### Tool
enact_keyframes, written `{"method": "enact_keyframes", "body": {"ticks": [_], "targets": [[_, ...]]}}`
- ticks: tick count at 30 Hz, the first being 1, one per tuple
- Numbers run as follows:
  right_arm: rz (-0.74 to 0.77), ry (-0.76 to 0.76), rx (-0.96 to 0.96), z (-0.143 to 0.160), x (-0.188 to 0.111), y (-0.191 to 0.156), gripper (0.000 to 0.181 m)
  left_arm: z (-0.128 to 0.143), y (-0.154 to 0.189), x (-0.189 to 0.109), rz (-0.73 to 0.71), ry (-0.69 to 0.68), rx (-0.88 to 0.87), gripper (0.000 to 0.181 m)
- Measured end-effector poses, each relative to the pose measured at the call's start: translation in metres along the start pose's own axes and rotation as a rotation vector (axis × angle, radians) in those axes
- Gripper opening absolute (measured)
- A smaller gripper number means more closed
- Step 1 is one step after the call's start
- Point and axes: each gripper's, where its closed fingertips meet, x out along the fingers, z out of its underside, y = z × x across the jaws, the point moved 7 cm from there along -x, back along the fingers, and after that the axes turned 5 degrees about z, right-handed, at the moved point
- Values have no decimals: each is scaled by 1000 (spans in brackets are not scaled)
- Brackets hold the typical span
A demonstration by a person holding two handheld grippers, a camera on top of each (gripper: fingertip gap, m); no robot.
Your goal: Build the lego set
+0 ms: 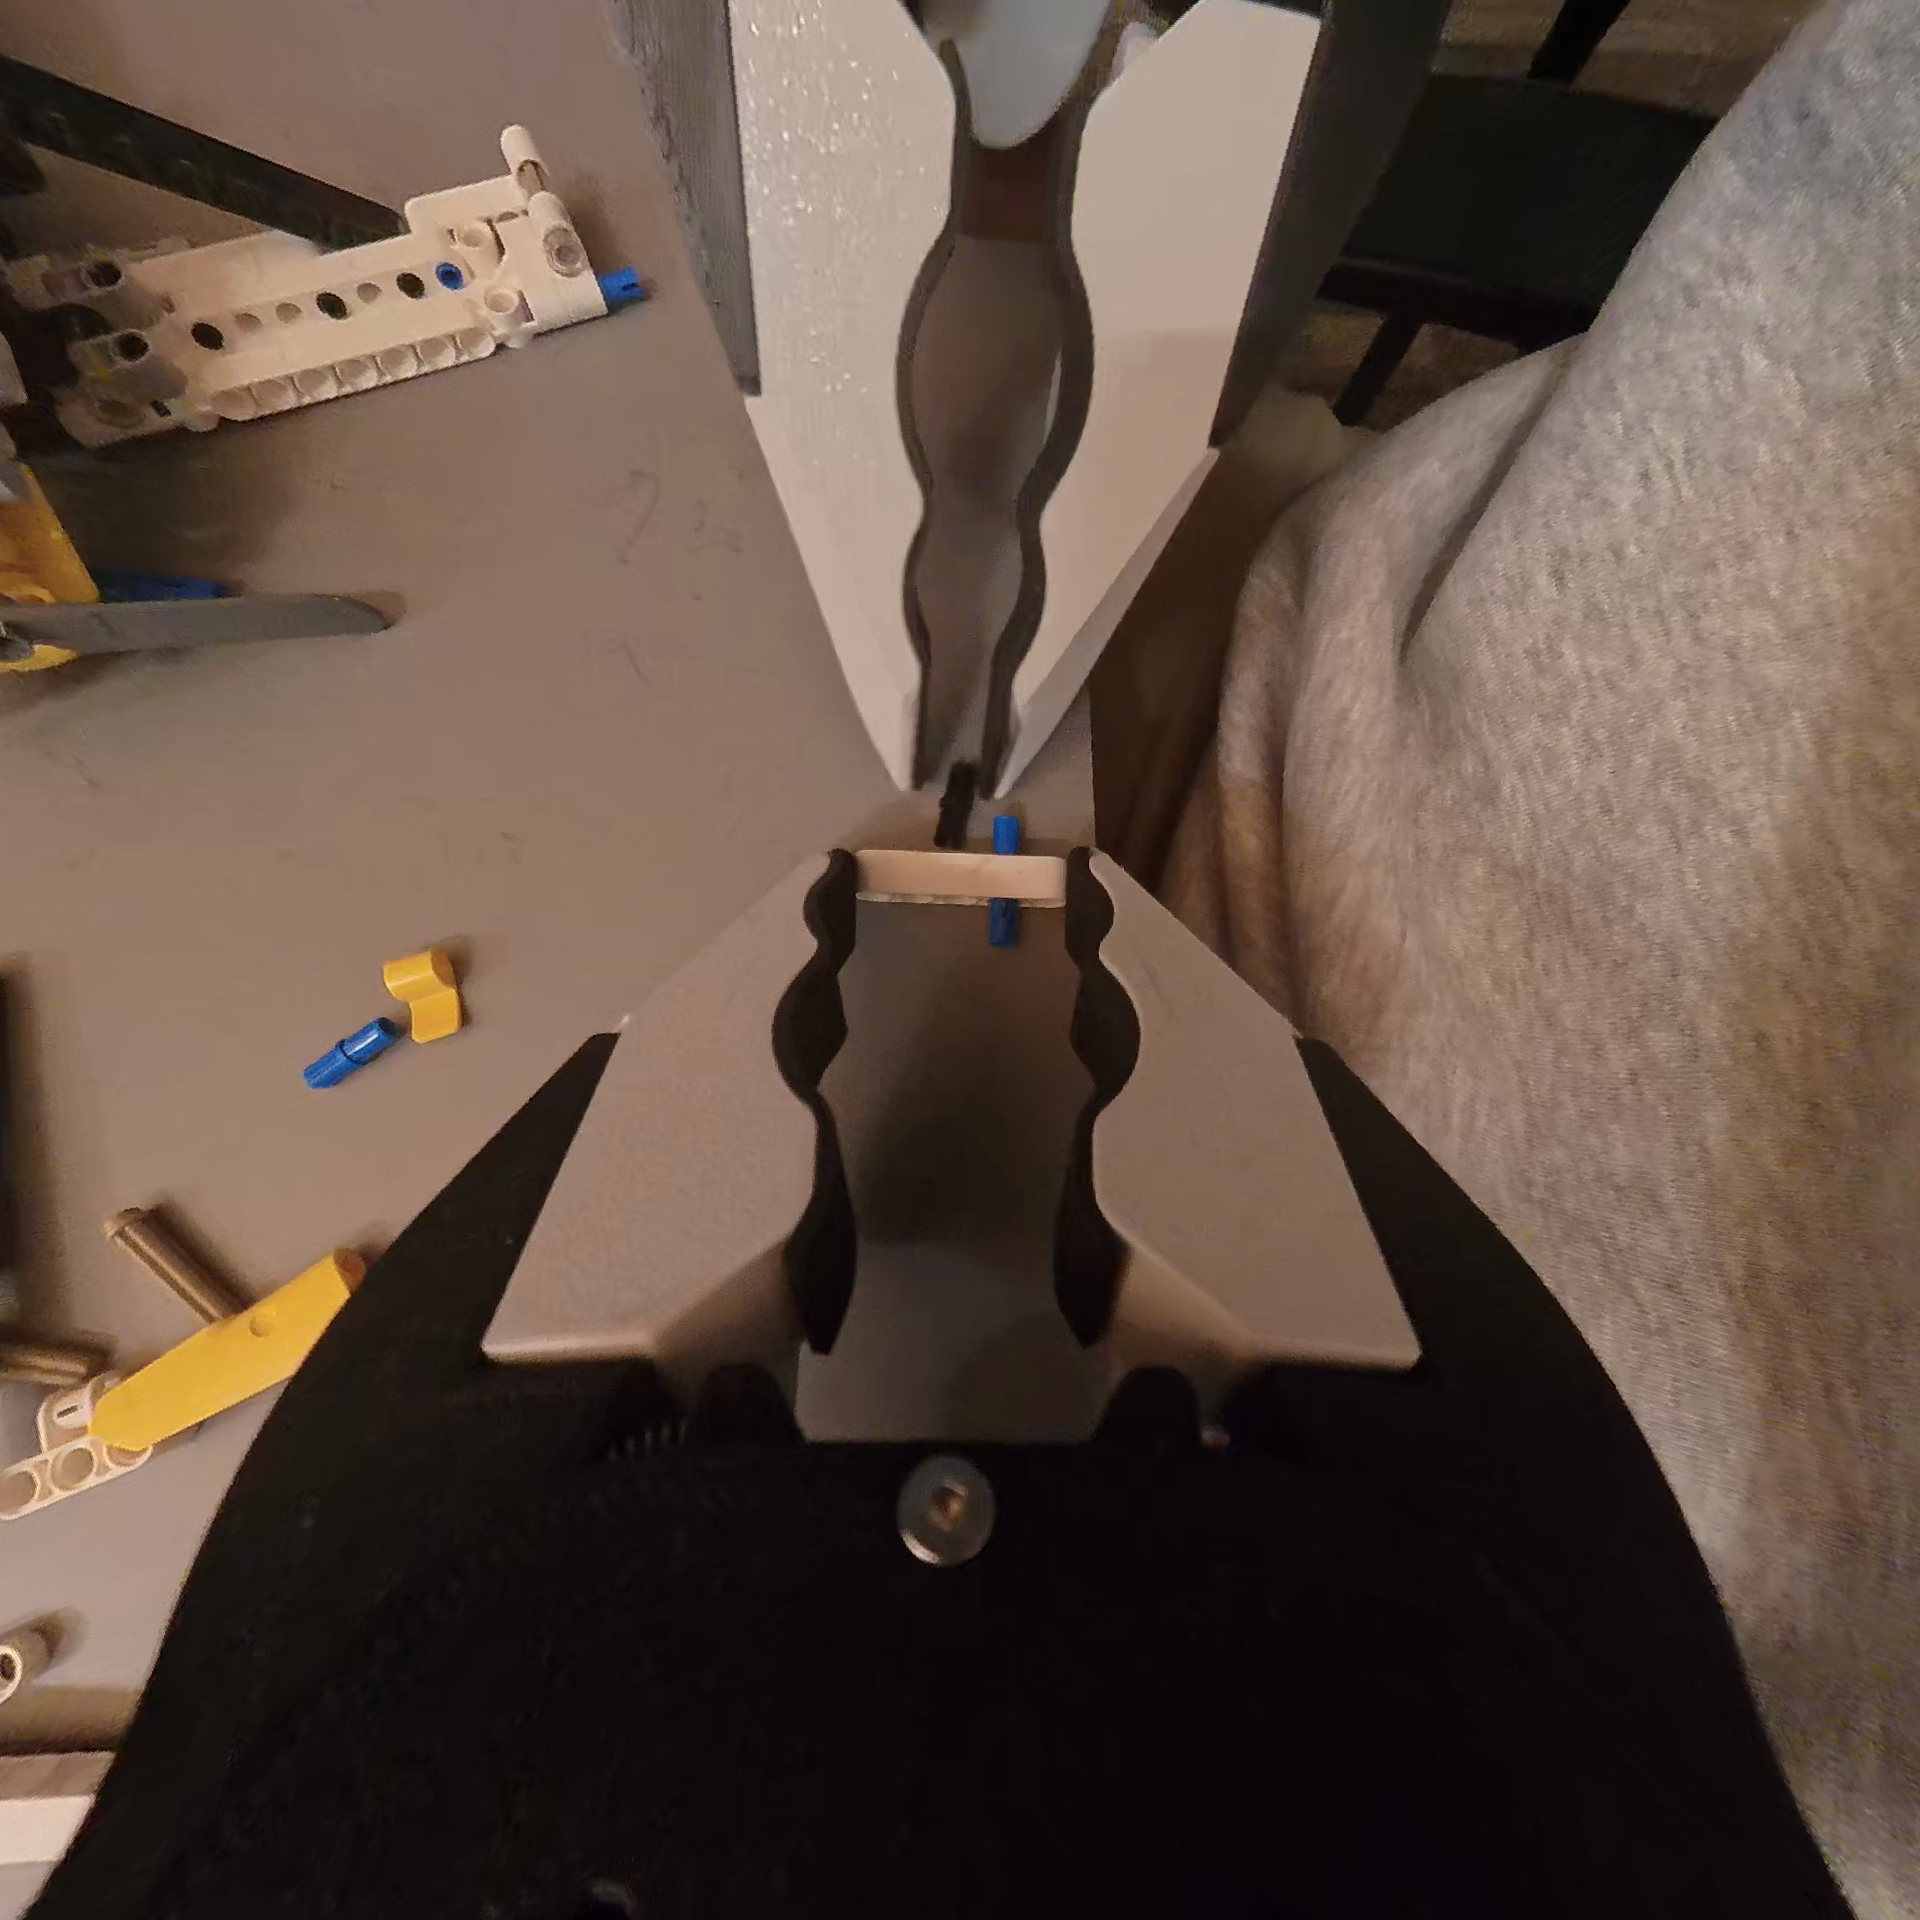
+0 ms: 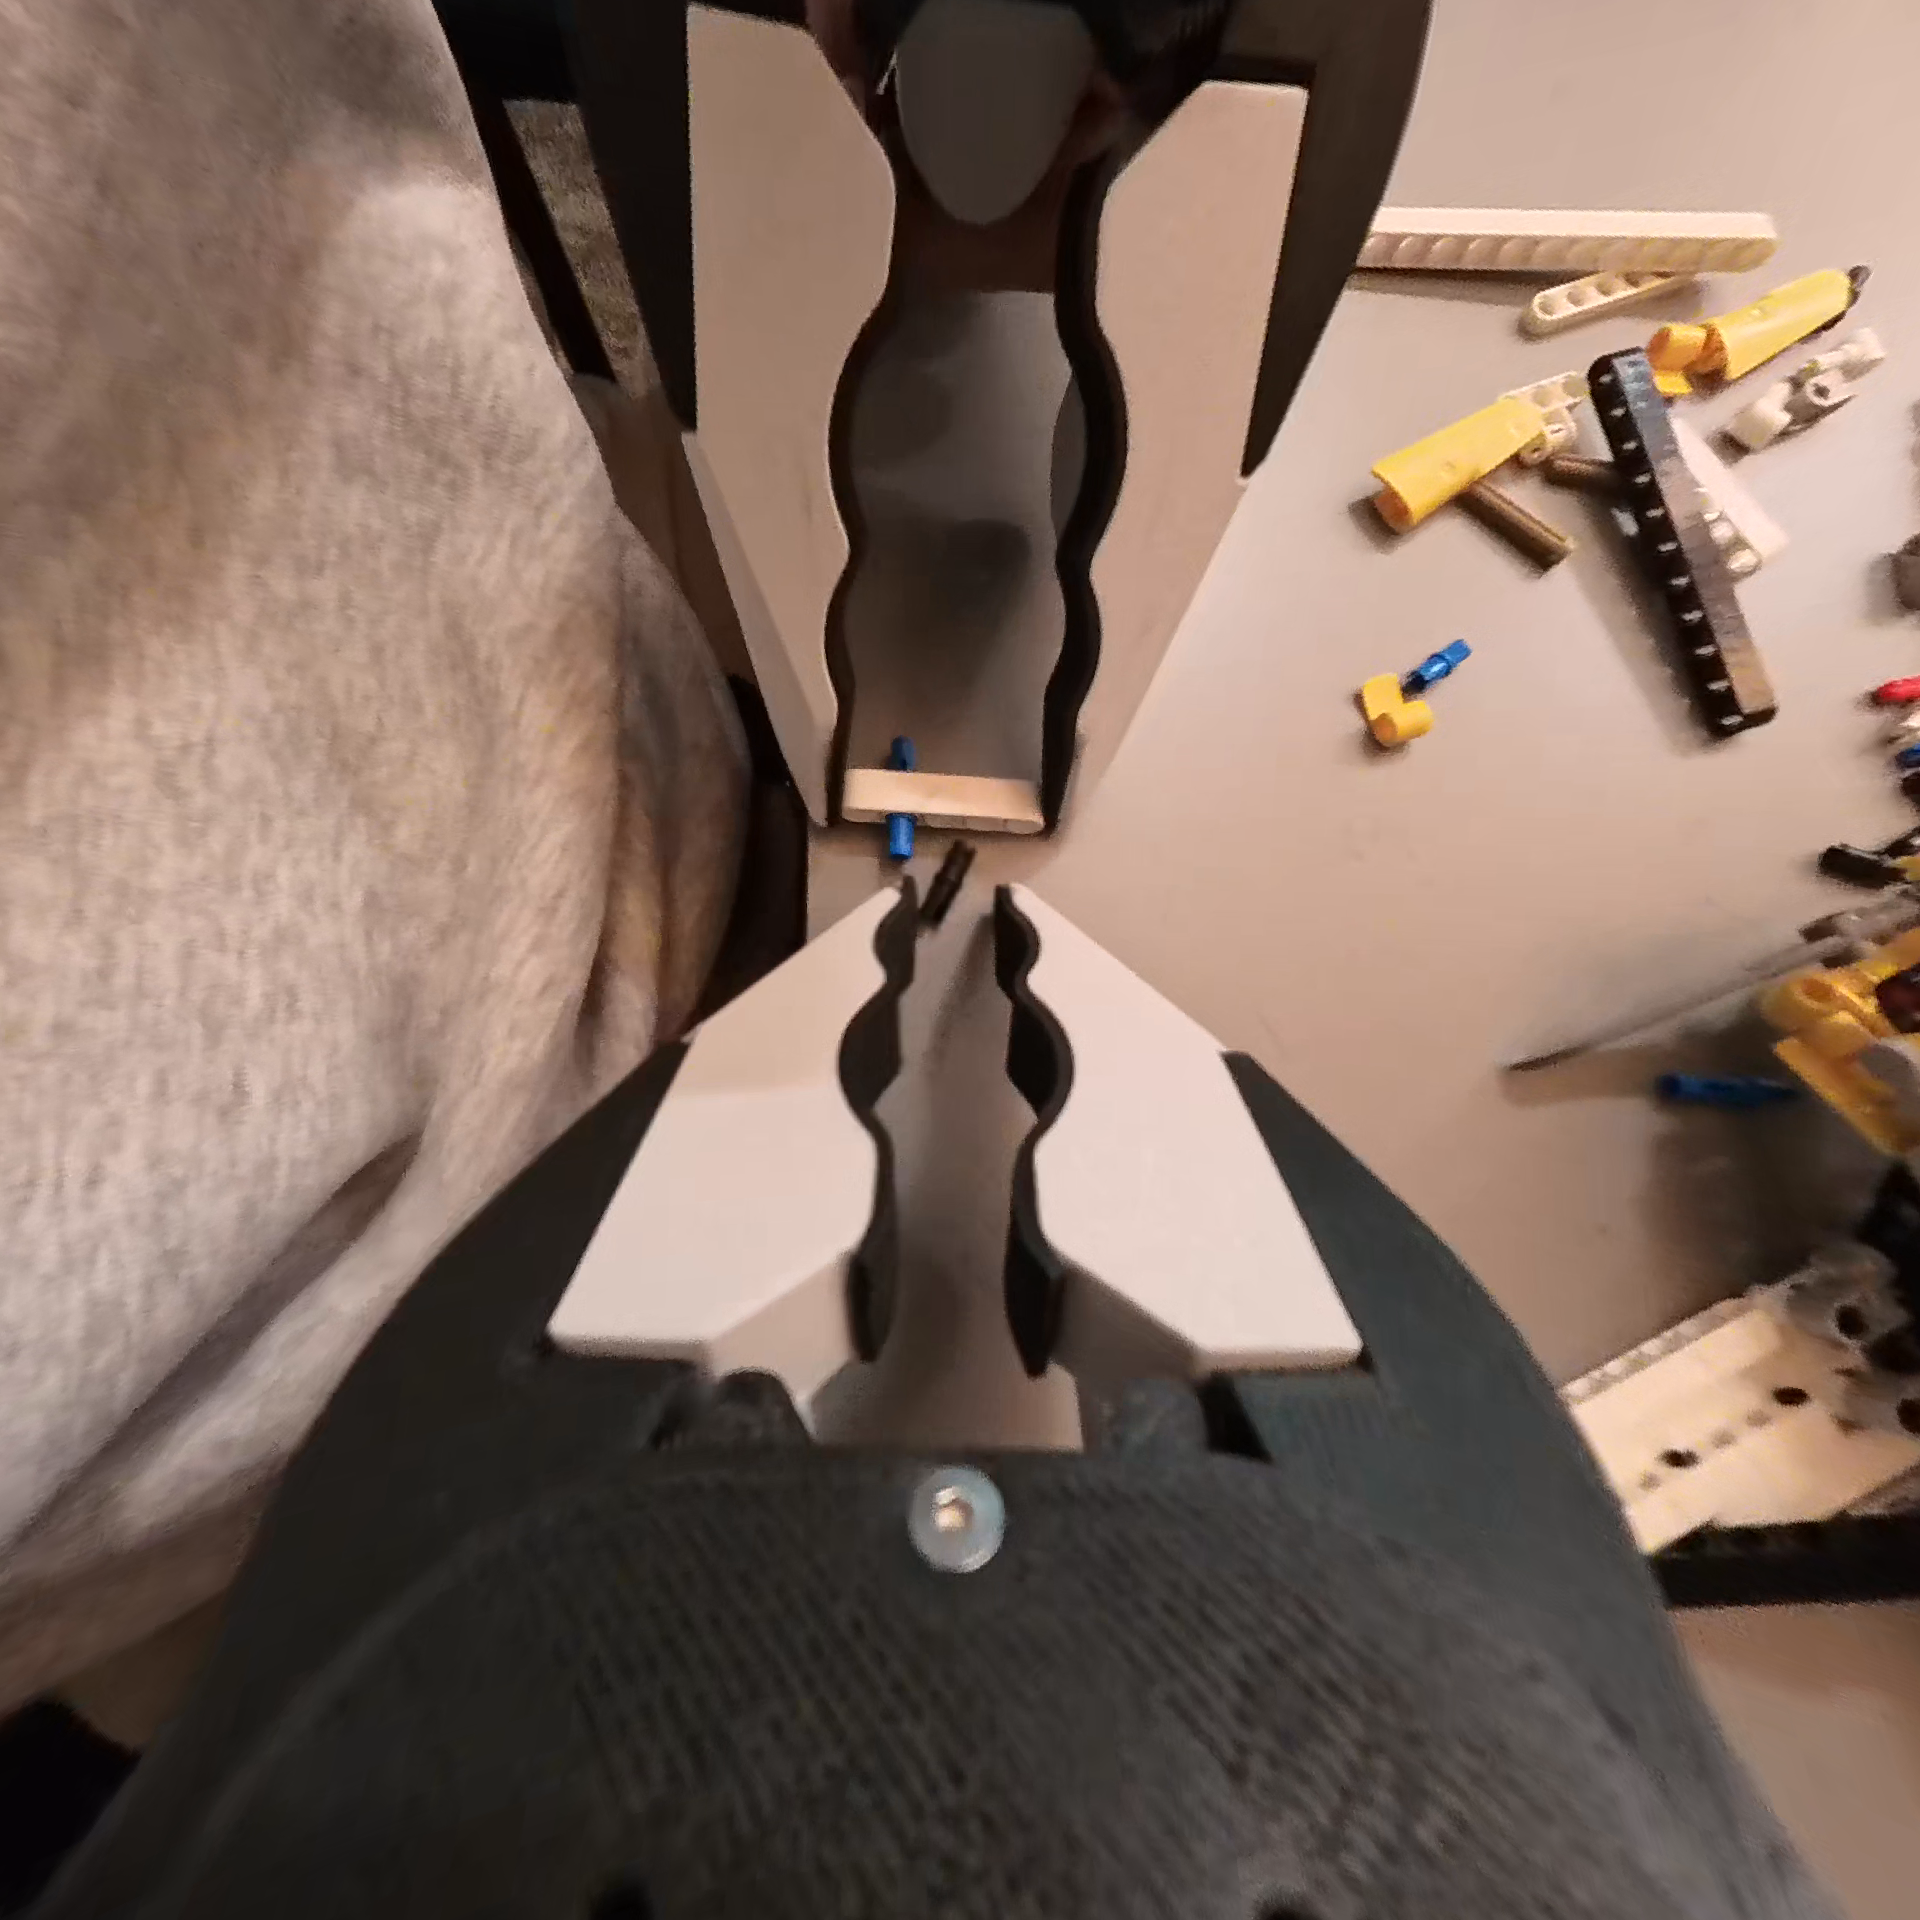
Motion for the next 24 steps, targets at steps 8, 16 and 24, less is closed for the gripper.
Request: {"method": "enact_keyframes", "body": {"ticks": [8, 16, 24], "targets": [[9, 12, 77, 1, 1, -1, 3, 0, -1, 0, 15, 4, -15, 42], [-38, 52, 161, 3, 3, -1, 3, 0, -1, 0, 8, 1, -9, 42], [-57, 63, 138, 2, 4, -1, 2, 0, 0, 1, -10, -5, 9, 42]]}}
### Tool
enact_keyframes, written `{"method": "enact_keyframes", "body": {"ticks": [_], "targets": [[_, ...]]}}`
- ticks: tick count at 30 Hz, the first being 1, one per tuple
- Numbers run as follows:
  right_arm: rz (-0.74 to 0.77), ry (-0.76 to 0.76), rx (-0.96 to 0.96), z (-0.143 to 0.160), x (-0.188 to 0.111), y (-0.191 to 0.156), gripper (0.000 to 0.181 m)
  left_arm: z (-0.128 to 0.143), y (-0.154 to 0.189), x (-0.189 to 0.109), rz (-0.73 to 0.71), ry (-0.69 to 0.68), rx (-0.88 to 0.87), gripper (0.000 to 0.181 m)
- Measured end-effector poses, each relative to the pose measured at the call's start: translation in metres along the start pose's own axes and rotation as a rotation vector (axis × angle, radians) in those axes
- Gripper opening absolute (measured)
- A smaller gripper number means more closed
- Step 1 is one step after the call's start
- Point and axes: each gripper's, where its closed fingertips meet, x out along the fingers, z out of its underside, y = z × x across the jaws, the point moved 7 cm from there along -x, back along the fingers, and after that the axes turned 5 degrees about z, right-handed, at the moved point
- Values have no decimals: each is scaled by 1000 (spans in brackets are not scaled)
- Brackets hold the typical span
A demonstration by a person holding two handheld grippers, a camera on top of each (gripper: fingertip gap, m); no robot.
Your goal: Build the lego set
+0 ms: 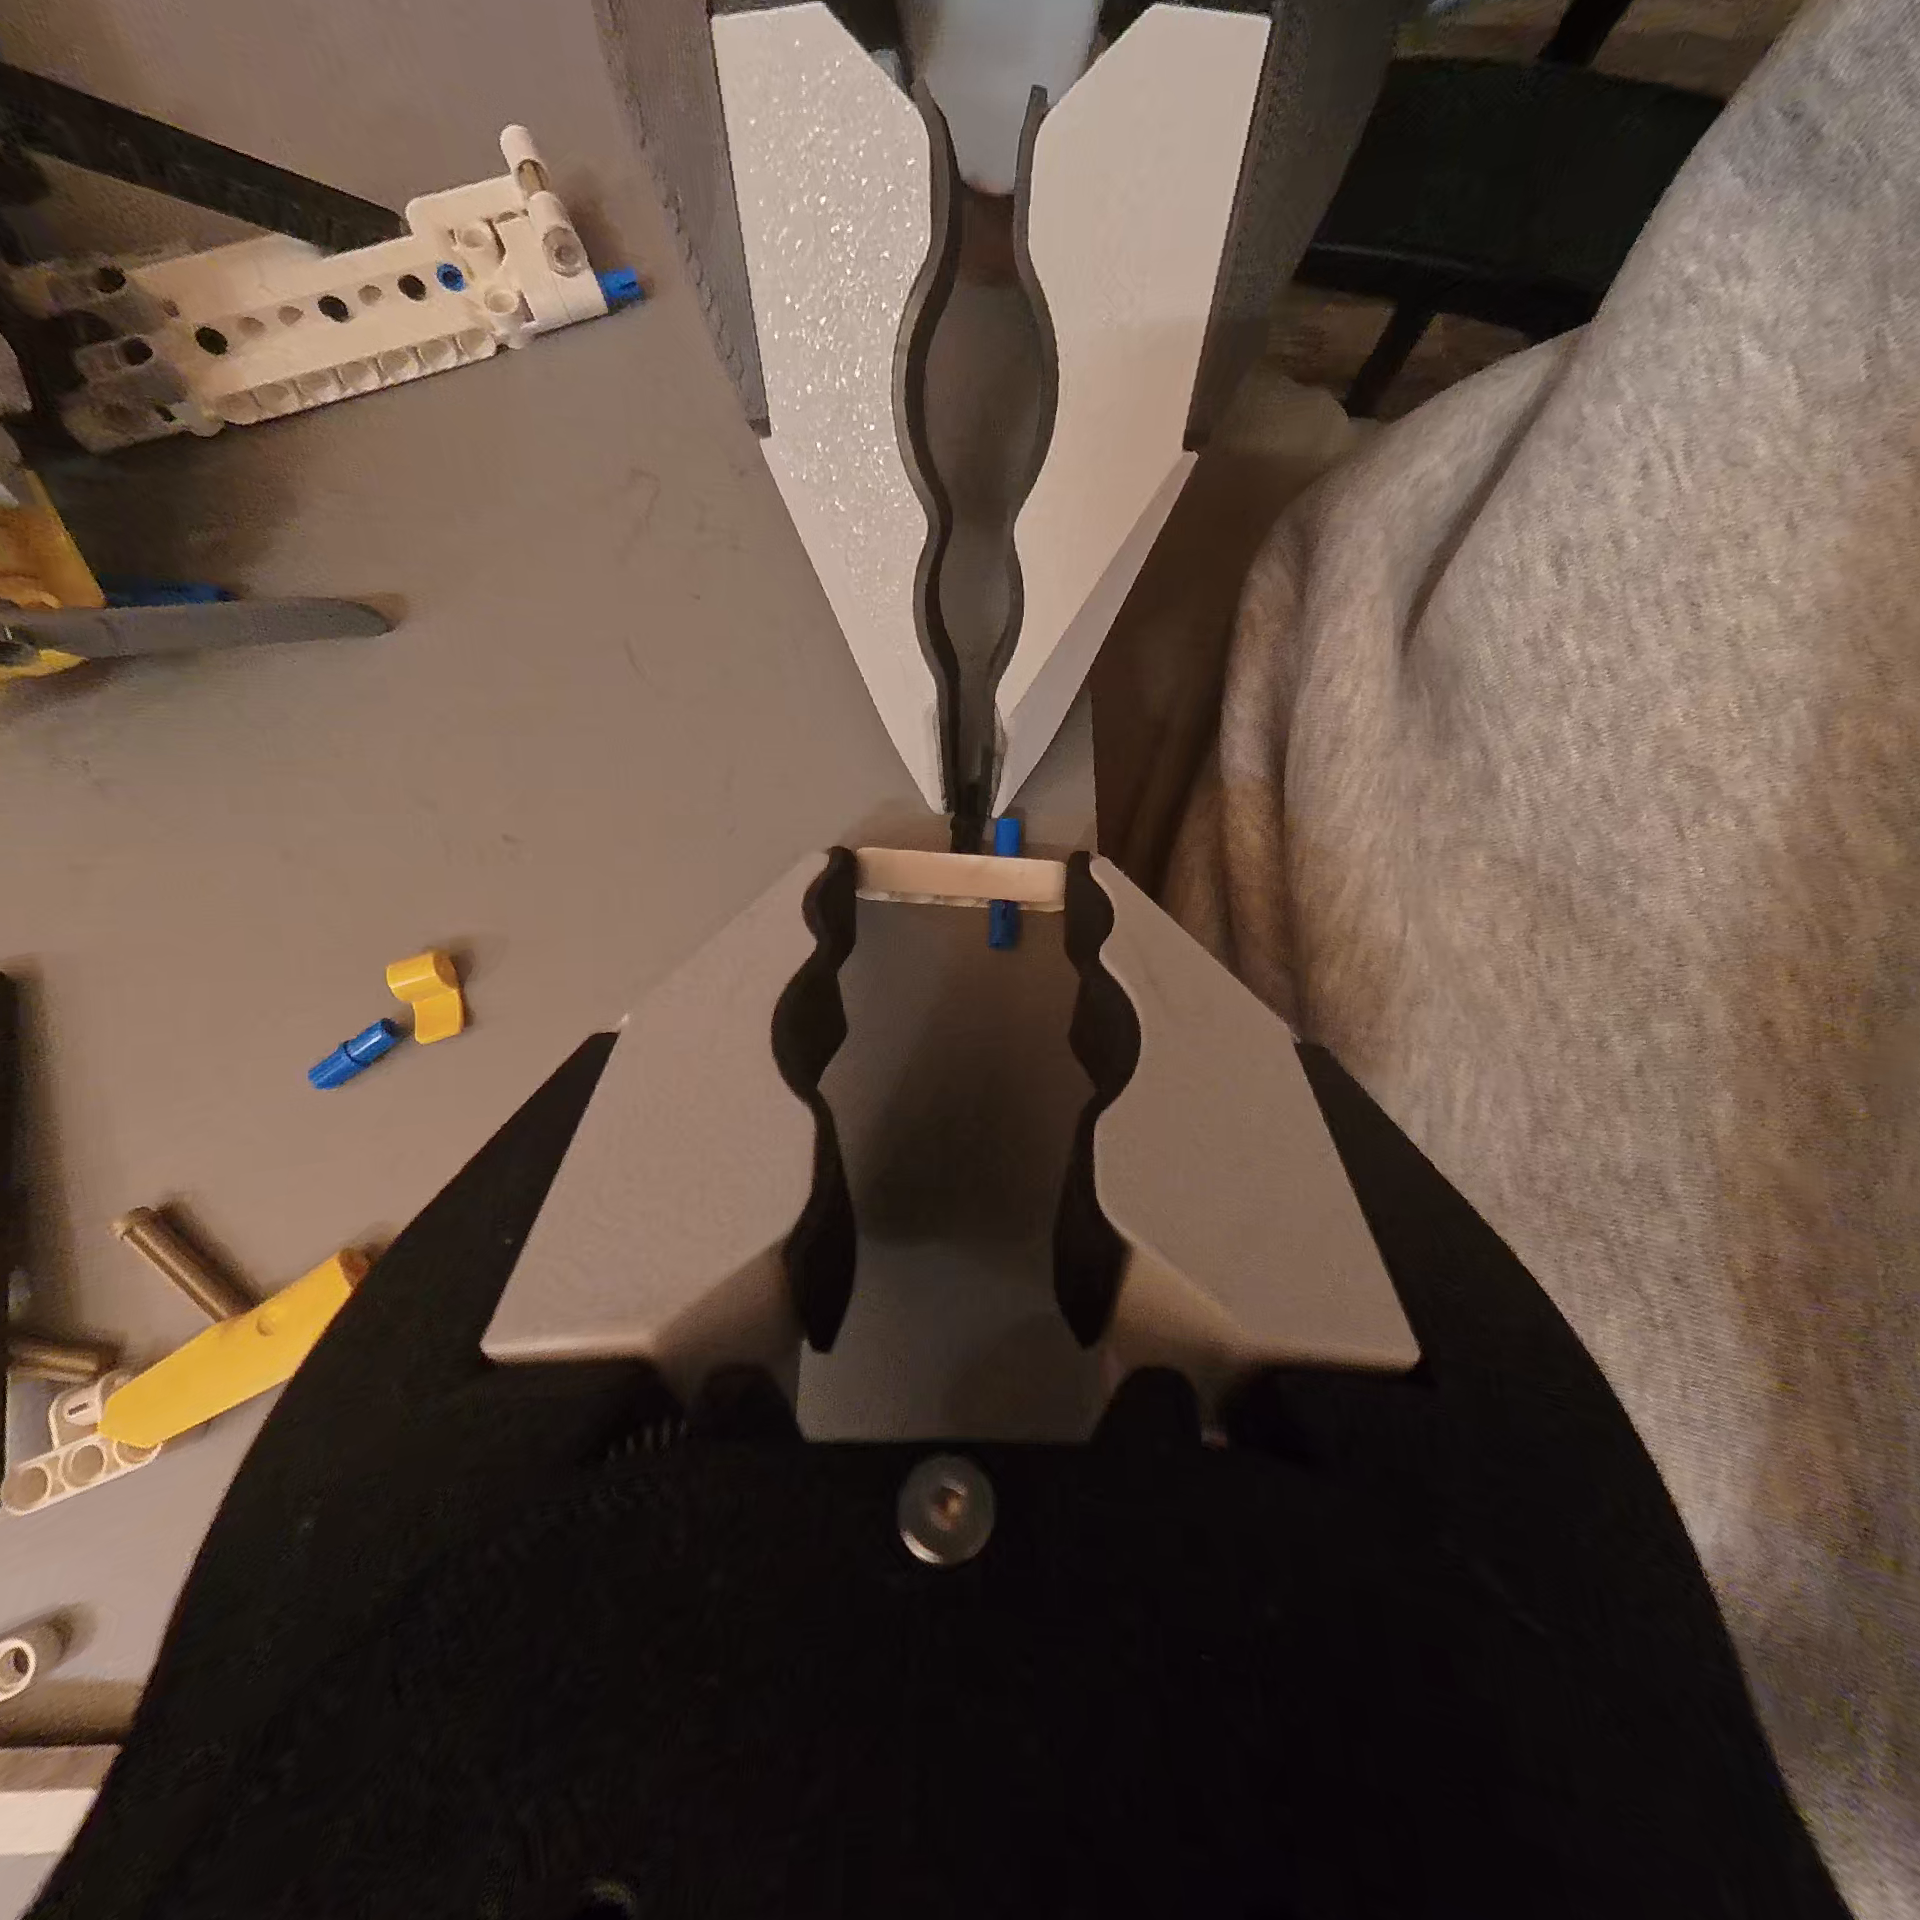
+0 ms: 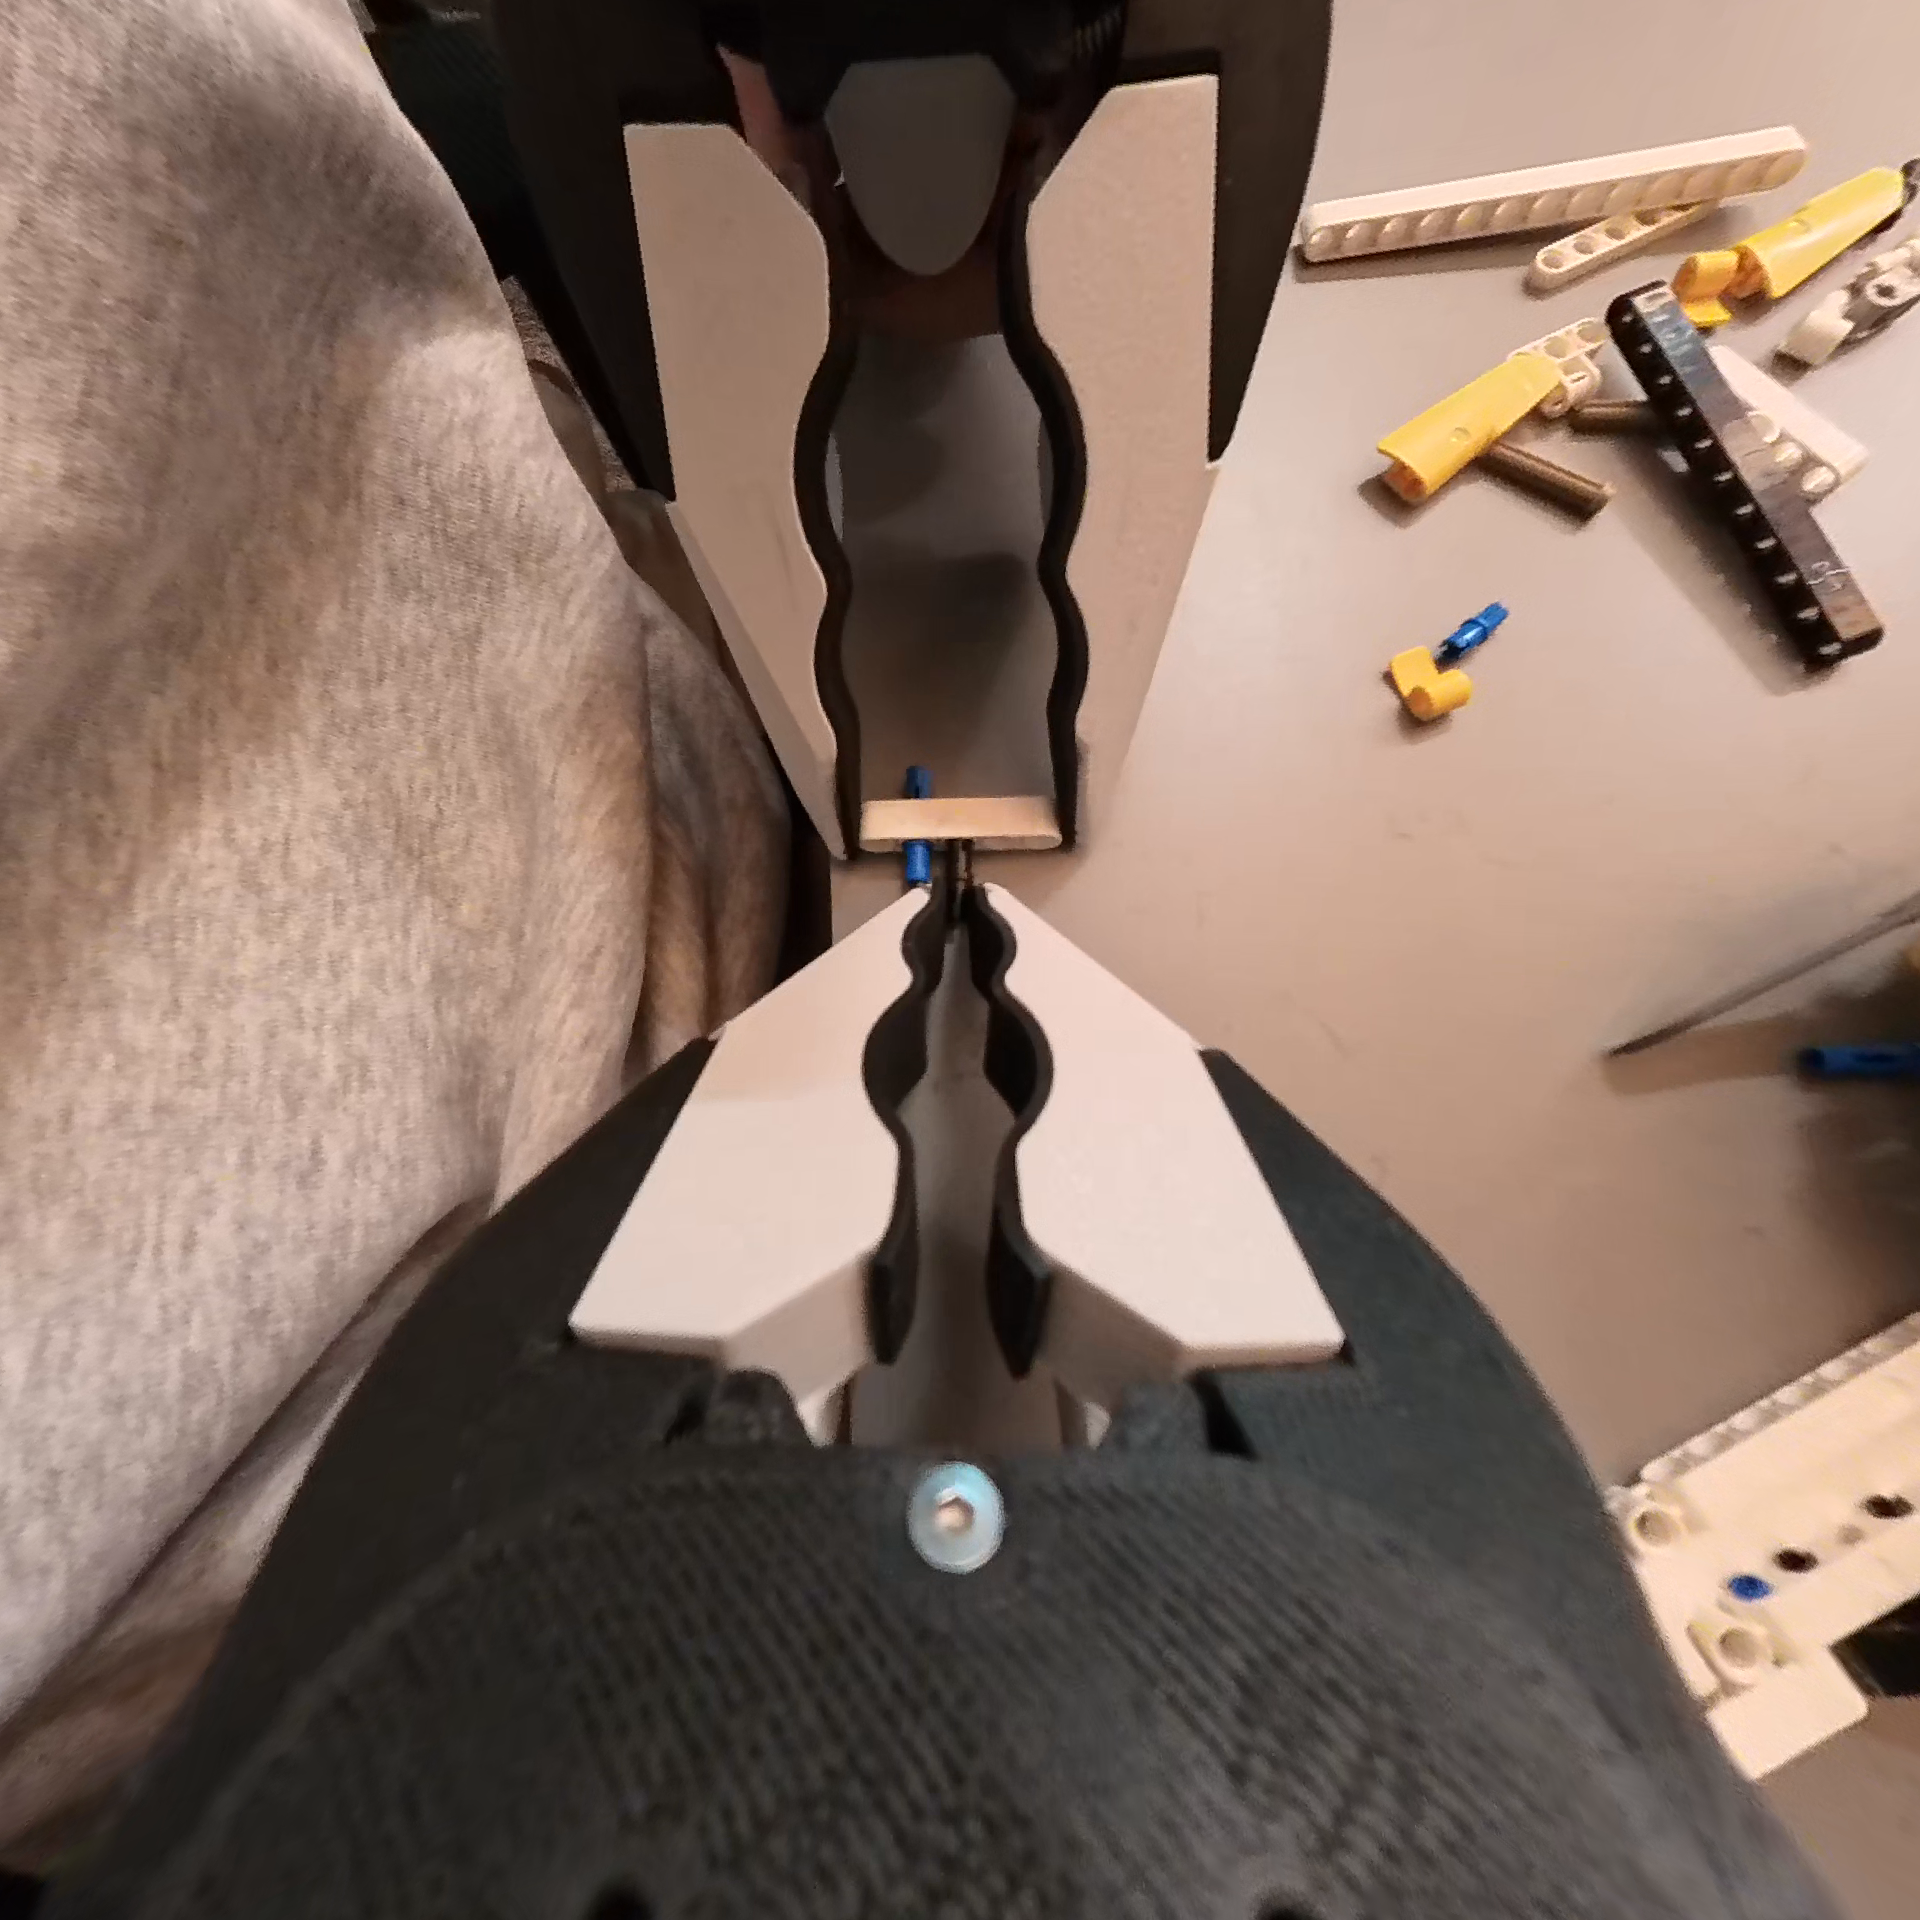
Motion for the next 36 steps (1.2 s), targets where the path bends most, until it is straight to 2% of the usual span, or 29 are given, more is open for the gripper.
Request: {"method": "enact_keyframes", "body": {"ticks": [9, 16, 19, 28, 36], "targets": [[-112, -75, 5, -5, 2, 7, 2, 0, 0, 0, -2, -1, 3, 42], [-250, -224, -54, -15, 6, 16, 1, 0, 0, 0, 12, 0, -2, 42], [-333, -282, 32, -17, 9, 23, 1, 0, 0, 0, 14, 0, -4, 42], [-371, -206, 322, -9, 10, 28, 1, -1, 1, 0, 11, 0, 1, 41], [-274, -132, 428, -5, 7, 20, 0, -1, 0, 0, 13, 2, -6, 42]]}}
